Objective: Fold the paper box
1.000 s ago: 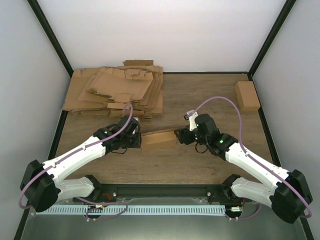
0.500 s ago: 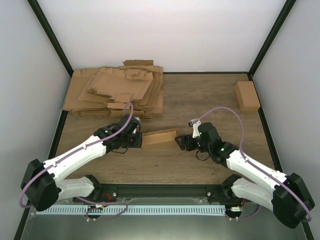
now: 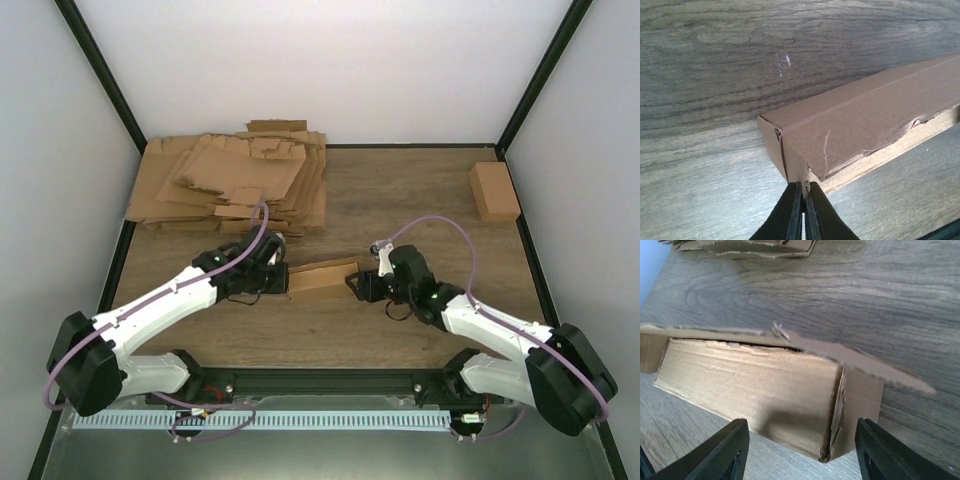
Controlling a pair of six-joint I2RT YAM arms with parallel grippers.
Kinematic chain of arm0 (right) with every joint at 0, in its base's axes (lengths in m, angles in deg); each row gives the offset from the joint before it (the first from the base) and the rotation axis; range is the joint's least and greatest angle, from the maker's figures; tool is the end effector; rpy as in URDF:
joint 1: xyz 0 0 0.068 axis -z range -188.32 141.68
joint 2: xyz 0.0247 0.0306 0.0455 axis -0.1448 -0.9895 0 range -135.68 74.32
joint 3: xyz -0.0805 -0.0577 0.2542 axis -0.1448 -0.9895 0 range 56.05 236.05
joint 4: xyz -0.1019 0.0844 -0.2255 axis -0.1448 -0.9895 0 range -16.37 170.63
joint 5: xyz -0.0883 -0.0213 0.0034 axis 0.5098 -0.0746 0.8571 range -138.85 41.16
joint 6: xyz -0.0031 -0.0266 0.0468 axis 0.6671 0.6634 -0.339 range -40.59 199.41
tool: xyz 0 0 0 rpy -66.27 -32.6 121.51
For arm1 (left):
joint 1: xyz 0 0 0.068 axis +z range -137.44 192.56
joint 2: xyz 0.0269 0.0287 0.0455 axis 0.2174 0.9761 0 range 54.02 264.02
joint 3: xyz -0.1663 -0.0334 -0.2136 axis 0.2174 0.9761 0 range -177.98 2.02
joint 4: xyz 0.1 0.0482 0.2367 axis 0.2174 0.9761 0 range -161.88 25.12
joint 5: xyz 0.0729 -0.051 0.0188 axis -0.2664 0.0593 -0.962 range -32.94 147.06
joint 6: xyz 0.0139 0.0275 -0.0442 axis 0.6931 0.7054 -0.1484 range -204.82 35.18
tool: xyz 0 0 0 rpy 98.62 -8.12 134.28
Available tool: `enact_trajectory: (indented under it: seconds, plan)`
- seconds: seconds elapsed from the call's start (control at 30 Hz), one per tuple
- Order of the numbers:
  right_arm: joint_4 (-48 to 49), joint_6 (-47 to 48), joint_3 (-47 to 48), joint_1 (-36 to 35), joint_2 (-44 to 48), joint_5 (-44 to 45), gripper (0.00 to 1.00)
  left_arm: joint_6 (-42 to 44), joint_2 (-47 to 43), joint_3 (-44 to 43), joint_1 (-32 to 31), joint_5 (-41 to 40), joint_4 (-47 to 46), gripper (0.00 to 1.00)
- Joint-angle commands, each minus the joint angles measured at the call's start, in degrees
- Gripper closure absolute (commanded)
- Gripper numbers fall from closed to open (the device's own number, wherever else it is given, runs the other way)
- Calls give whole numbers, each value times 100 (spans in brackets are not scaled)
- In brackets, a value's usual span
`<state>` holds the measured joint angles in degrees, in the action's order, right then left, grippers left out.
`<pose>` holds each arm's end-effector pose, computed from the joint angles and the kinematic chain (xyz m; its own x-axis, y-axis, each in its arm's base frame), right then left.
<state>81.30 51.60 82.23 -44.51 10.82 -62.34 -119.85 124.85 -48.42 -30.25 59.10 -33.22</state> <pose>0.1731 0.1369 0.1841 -0.7646 0.0028 -0.6445 -0.4165 0.7609 0.4975 0.1754 -0.1642 0.2397 -0.9127 0.0635 -0.4036 0.2059 0.9247 -0.3203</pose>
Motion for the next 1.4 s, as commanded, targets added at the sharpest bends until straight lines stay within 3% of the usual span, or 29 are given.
enact_trajectory:
  seconds: [0.0,0.3,1.37]
  plan:
    - [298,100,-122,-57,-8,12,40,-321,56,-133,-29,294,-67,96]
    - [449,46,-310,-222,12,9,45,-469,292,-205,-32,606,-215,96]
    - [400,147,-428,-354,8,236,45,-451,412,-387,201,1419,-232,96]
